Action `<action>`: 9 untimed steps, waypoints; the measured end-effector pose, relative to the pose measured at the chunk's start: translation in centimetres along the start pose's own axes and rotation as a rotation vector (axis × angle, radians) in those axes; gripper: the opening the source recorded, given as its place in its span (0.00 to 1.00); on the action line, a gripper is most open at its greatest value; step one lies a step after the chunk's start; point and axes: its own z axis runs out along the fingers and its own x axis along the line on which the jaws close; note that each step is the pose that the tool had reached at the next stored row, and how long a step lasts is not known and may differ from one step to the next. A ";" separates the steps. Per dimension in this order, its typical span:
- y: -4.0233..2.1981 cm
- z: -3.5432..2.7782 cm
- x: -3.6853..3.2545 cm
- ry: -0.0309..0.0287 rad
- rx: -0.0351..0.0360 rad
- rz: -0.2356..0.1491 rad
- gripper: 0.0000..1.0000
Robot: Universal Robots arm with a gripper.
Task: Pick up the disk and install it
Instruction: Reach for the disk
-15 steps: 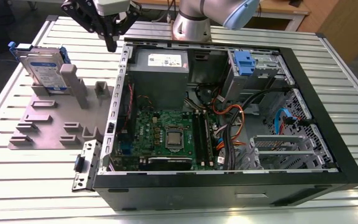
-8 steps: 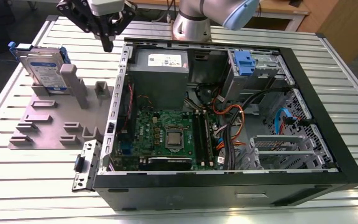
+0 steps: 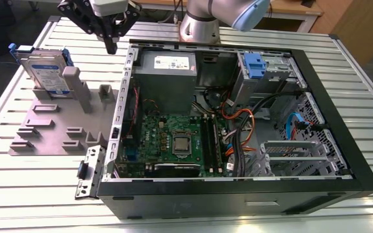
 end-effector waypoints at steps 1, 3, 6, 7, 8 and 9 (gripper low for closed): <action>0.00 0.00 0.06 0.0000 0.0000 0.000 0.11; 0.00 0.01 0.15 0.0000 0.0000 0.000 0.11; -0.02 0.02 0.36 0.0000 -0.0001 0.000 0.11; -0.02 0.03 0.41 -0.0001 -0.0002 0.000 0.11; -0.02 0.04 0.44 -0.0001 -0.0001 0.000 0.11; -0.02 0.05 0.46 0.0000 -0.0001 0.000 0.11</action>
